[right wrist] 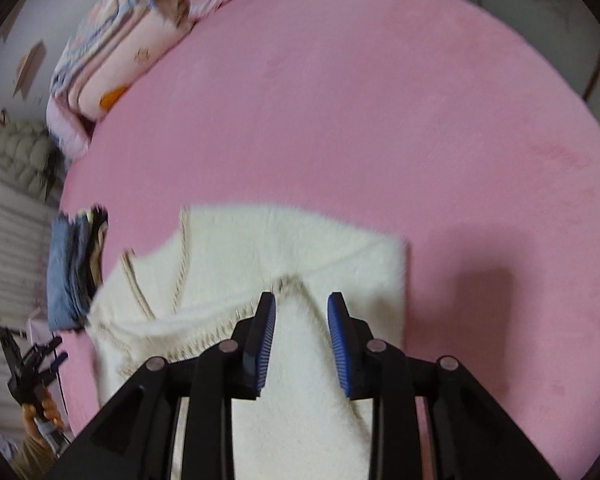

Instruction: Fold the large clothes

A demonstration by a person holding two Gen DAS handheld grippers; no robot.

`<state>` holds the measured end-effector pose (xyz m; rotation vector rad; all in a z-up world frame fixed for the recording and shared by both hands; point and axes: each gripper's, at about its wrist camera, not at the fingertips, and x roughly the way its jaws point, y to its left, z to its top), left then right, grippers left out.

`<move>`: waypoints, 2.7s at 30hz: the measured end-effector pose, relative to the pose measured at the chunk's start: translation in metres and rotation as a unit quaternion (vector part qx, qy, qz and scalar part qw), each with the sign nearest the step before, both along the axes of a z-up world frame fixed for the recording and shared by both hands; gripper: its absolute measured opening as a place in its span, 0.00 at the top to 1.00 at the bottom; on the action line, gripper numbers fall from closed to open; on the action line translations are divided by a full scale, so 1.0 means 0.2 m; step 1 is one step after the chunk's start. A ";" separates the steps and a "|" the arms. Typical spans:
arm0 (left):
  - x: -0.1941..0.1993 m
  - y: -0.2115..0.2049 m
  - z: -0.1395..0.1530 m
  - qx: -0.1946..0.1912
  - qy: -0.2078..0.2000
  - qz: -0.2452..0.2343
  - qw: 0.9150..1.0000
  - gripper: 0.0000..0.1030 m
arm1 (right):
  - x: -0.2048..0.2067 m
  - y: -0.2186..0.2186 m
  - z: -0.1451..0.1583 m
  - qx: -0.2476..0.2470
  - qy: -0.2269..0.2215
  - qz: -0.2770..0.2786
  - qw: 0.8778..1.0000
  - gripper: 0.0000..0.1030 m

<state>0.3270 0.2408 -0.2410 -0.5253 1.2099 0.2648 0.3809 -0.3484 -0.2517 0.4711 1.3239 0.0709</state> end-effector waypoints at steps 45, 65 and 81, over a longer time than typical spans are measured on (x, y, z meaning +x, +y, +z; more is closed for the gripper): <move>0.23 -0.33 0.15 0.179 -0.089 -0.101 0.975 0.95 | 0.00 0.10 0.29 -0.077 -0.157 0.033 0.984 0.94; 0.26 -0.58 -0.09 0.271 -0.066 -0.144 0.950 0.28 | 0.03 0.18 0.05 -0.186 -0.123 -0.026 0.974 0.81; -0.44 -1.00 -0.27 0.306 -0.018 -0.119 0.944 0.09 | -0.73 0.97 -0.11 -0.129 -0.121 0.153 0.972 0.71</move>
